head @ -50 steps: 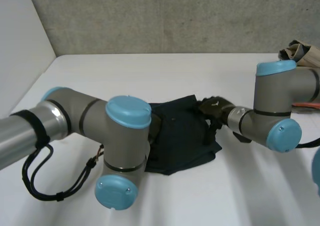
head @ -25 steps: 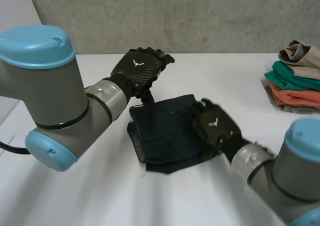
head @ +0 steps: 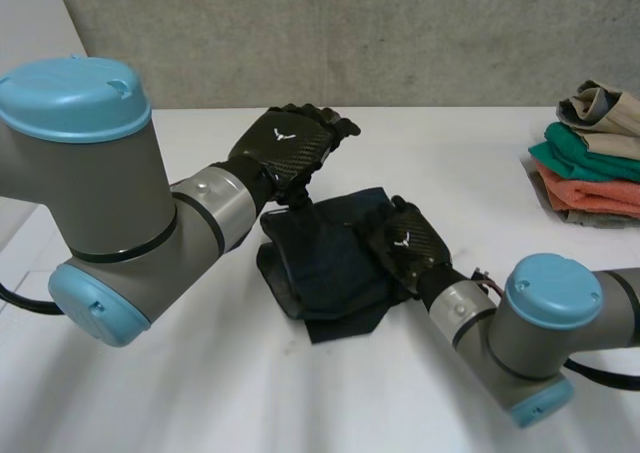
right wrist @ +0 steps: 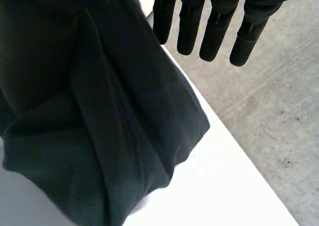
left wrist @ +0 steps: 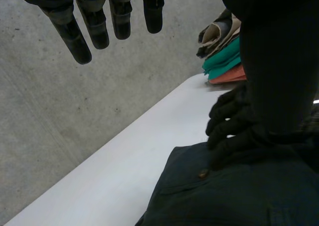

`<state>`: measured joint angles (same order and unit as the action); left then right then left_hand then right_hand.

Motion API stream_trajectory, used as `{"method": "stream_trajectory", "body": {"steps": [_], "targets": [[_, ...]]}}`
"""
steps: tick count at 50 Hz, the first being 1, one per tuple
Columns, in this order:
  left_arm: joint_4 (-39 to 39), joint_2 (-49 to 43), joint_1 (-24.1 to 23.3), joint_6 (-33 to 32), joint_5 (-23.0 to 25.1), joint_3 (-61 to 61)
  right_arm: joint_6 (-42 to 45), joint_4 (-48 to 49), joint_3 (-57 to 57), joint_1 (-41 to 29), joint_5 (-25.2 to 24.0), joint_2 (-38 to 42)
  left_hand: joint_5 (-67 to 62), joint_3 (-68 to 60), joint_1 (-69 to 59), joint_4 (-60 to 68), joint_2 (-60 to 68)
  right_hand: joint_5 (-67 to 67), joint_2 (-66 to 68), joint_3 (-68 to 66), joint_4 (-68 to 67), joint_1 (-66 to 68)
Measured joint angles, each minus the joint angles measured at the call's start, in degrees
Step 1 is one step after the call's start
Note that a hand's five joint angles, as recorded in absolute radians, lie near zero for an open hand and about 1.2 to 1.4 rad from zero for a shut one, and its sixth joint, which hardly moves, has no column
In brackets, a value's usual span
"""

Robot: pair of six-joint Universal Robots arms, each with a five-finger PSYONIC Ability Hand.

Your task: Fold the laundry.

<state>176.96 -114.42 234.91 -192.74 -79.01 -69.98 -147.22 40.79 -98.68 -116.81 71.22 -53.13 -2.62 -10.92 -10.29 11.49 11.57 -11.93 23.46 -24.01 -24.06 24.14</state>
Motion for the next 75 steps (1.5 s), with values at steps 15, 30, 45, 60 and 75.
{"method": "stream_trajectory", "body": {"steps": [15, 30, 45, 60, 75], "targets": [[0.0, 0.5, 0.0, 0.0, 0.0, -1.3, -3.0, -2.3, 9.3, -2.5, 0.8, 4.0, 0.0, 0.0, 0.0, 0.0, 0.0, -38.4, 42.4, -42.5, -43.7, 32.6], [2.5, 6.2, -0.1, 0.2, 0.2, -1.1, -8.5, -6.9, 24.5, 5.4, 3.8, -8.4, 0.0, 0.0, 0.0, 0.0, 0.0, -39.3, 42.4, -42.5, -44.4, 33.3], [4.0, 7.5, -2.5, 2.0, 0.7, 0.6, -22.8, -11.5, 43.6, 25.0, 2.2, -9.5, 0.0, 0.0, 0.0, 0.0, 0.0, -39.5, 42.4, -42.5, -44.4, 33.3], [4.1, 7.1, -5.2, 1.8, 1.0, 0.8, -29.6, -11.5, 47.6, 44.6, -12.1, 2.9, 0.0, 0.0, 0.0, 0.0, 0.0, -39.5, 42.4, -42.5, -44.6, 33.3], [4.1, 6.0, -5.2, 1.8, 0.9, -0.3, -28.3, -10.9, 44.9, 48.3, -22.1, 16.0, 0.0, 0.0, 0.0, 0.0, 0.0, -43.3, 42.4, -43.4, -44.9, 33.3]]}}
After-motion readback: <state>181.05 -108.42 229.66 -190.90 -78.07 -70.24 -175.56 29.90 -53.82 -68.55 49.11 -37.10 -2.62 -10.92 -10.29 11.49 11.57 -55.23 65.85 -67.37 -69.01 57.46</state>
